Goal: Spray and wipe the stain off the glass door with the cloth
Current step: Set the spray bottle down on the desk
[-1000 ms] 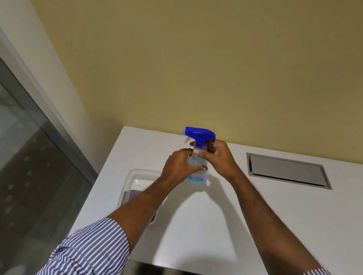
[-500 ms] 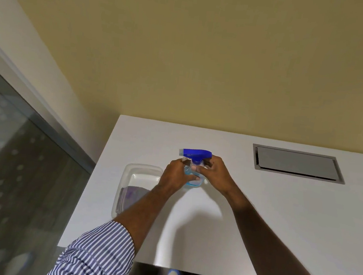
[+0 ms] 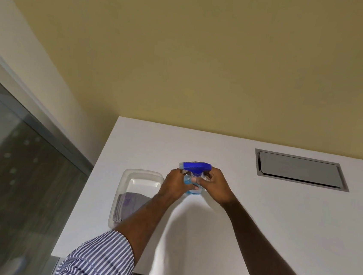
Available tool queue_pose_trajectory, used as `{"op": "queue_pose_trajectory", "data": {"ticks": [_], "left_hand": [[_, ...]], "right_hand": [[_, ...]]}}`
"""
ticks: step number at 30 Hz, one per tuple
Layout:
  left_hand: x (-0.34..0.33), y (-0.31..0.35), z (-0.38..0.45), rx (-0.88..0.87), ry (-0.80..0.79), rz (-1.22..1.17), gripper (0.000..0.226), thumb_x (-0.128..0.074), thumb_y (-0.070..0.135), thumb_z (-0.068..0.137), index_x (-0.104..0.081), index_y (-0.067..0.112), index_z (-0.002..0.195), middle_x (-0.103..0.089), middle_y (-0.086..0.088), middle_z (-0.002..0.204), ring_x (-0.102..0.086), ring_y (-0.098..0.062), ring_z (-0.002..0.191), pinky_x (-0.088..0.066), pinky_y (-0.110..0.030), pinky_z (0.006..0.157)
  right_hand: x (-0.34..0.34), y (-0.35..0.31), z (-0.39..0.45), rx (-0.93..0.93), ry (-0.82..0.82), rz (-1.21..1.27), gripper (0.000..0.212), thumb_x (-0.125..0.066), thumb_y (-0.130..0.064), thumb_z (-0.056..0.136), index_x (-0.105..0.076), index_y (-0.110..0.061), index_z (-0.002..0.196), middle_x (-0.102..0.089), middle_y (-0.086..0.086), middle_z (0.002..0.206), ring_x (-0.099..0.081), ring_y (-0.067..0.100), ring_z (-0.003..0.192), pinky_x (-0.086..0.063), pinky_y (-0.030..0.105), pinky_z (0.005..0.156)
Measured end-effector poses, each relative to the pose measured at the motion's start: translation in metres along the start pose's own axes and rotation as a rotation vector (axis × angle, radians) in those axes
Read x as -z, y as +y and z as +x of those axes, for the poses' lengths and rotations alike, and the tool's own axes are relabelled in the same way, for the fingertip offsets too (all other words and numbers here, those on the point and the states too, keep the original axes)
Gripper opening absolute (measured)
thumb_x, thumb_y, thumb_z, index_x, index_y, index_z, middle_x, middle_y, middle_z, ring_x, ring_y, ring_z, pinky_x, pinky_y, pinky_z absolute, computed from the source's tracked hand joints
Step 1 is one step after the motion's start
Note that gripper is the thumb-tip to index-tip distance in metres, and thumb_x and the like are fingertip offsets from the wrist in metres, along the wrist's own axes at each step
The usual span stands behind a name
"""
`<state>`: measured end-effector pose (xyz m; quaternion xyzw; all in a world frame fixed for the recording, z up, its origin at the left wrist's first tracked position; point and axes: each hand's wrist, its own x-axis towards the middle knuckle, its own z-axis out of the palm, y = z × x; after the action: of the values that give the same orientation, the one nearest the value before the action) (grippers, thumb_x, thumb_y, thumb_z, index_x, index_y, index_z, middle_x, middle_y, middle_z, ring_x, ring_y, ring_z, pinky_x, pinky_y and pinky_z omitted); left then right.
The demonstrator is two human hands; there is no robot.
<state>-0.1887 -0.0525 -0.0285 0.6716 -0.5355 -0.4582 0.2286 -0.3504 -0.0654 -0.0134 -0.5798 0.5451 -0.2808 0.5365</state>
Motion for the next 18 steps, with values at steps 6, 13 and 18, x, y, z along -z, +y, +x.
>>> {"op": "queue_pose_trajectory", "data": {"ticks": [6, 13, 18], "left_hand": [[-0.002, -0.001, 0.007, 0.016, -0.023, 0.027, 0.059, -0.085, 0.025, 0.082, -0.061, 0.007, 0.132, -0.068, -0.008, 0.13, -0.065, -0.022, 0.112, -0.045, -0.024, 0.087], [0.007, -0.004, 0.008, -0.029, -0.016, 0.164, 0.061, -0.082, 0.022, 0.085, -0.057, 0.014, 0.14, -0.063, -0.005, 0.141, -0.061, -0.024, 0.125, -0.045, -0.024, 0.096], [0.026, -0.011, 0.003, -0.13, 0.015, 0.26, 0.064, -0.079, 0.023, 0.088, -0.052, 0.023, 0.145, -0.056, 0.0, 0.148, -0.054, -0.019, 0.133, -0.044, -0.03, 0.11]], "right_hand": [[-0.001, 0.003, 0.004, -0.017, 0.026, 0.014, 0.039, -0.073, -0.013, 0.094, -0.061, -0.012, 0.132, -0.072, 0.002, 0.119, -0.071, 0.013, 0.108, -0.057, 0.015, 0.083], [0.007, 0.0, 0.003, -0.019, 0.052, 0.024, 0.031, -0.07, -0.004, 0.095, -0.065, -0.015, 0.123, -0.073, 0.0, 0.113, -0.07, 0.018, 0.106, -0.058, 0.018, 0.084], [0.009, -0.003, -0.003, 0.008, 0.077, 0.011, 0.048, -0.072, -0.004, 0.094, -0.06, -0.02, 0.138, -0.067, -0.001, 0.135, -0.062, 0.017, 0.126, -0.051, 0.034, 0.11]]}}
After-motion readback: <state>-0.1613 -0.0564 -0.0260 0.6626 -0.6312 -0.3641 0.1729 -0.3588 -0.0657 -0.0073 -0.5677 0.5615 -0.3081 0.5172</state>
